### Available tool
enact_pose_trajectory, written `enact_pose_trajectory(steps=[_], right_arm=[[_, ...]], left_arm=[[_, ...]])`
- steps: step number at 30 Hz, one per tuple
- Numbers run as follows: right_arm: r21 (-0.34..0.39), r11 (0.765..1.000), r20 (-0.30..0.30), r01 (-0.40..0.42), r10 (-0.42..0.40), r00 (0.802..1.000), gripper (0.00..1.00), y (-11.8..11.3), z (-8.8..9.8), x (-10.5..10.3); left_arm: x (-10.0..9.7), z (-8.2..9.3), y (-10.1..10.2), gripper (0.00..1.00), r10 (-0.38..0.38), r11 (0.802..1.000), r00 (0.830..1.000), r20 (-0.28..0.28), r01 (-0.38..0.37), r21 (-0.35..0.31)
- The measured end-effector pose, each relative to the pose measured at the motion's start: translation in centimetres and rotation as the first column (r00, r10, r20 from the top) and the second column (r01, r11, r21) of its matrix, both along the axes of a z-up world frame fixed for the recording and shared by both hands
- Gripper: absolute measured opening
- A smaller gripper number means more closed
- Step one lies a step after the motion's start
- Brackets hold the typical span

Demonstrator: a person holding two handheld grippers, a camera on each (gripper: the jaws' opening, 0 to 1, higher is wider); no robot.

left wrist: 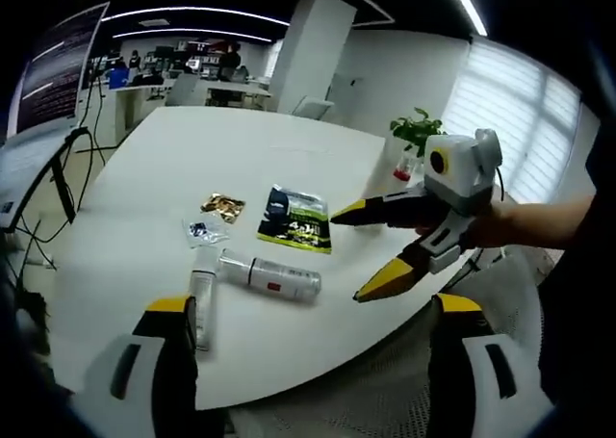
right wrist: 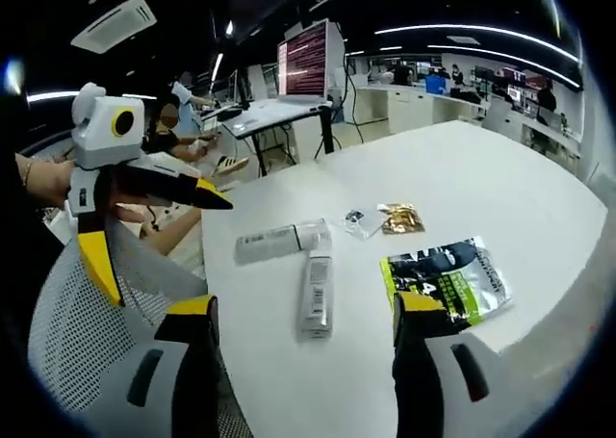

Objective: Arrange the skincare products in the storage area until every visible bottle or jar stands upright without overlapping.

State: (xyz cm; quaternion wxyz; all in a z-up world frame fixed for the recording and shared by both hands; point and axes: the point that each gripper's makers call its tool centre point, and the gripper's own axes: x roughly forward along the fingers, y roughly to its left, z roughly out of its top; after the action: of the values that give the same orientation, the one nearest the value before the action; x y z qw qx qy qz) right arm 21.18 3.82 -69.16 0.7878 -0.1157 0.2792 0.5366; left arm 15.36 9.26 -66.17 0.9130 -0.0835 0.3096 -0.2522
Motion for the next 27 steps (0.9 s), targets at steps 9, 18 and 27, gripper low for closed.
enact_pose_trajectory(steps=[9, 18, 27], right_arm=[[-0.052, 0.998, -0.005, -0.019, 0.019, 1.0, 0.62, 1.6, -2.2, 0.9], [-0.102, 0.995, -0.001, -0.004, 0.004, 1.0, 0.51, 2.6, -4.2, 2.1], [-0.146, 0.989, 0.005, -0.004, 0.005, 1.0, 0.36, 3.5, -5.4, 2.4]], left_arm=[[0.2, -0.4, 0.2, 0.93, 0.004, 1.0, 1.0, -0.008, -0.004, -0.004], [0.2, -0.5, 0.3, 0.93, 0.011, 1.0, 1.0, -0.015, -0.011, -0.011], [0.5, -0.9, 1.0, 0.92, 0.022, 1.0, 1.0, -0.02, -0.022, -0.011]])
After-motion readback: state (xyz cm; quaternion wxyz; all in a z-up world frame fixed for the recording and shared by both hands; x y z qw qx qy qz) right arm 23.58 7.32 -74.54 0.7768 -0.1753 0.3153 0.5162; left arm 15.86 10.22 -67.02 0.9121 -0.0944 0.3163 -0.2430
